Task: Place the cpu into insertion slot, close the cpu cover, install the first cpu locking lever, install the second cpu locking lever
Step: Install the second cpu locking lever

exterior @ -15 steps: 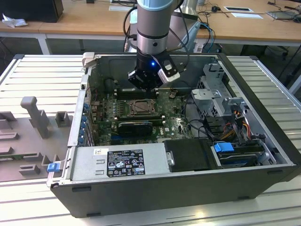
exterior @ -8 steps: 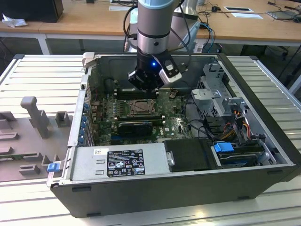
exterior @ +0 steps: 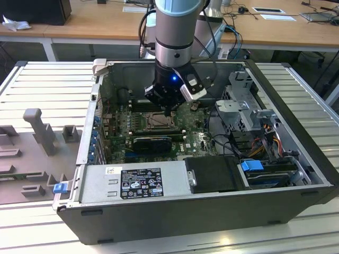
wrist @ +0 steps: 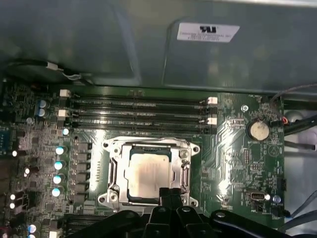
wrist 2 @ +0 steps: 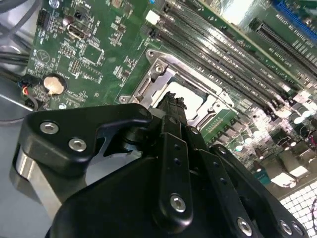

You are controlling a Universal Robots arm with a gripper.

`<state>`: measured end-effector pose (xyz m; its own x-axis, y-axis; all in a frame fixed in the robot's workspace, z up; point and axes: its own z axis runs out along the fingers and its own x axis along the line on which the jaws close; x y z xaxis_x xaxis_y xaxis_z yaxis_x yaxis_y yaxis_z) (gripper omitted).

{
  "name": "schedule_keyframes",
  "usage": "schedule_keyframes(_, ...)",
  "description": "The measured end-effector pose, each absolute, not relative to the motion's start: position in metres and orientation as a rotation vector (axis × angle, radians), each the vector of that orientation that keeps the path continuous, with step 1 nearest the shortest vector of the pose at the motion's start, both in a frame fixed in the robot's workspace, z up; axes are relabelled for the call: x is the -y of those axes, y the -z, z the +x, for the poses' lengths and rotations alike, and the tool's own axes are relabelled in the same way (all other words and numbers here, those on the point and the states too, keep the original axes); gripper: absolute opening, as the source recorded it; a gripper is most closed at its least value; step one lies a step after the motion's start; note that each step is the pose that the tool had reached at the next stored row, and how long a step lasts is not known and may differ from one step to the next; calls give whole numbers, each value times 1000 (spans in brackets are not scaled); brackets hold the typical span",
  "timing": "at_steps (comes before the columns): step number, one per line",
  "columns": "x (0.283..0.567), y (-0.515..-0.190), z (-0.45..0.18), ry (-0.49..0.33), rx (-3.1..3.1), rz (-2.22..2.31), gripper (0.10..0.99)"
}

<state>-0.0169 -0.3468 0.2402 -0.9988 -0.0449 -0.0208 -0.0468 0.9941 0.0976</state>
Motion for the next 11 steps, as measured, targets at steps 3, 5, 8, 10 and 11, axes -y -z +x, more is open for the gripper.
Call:
schedule_keyframes(3, 349, -238, -17, -154, -3121, -73, 106)
schedule_keyframes(5, 350, -236, -17, -154, -3123, -77, 106)
schedule_keyframes(8, 358, -233, -17, -155, -3124, -81, 106)
schedule_keyframes(10, 363, -233, -17, -155, -3124, -81, 106)
schedule_keyframes(11, 364, -233, -17, -155, -3124, -81, 106)
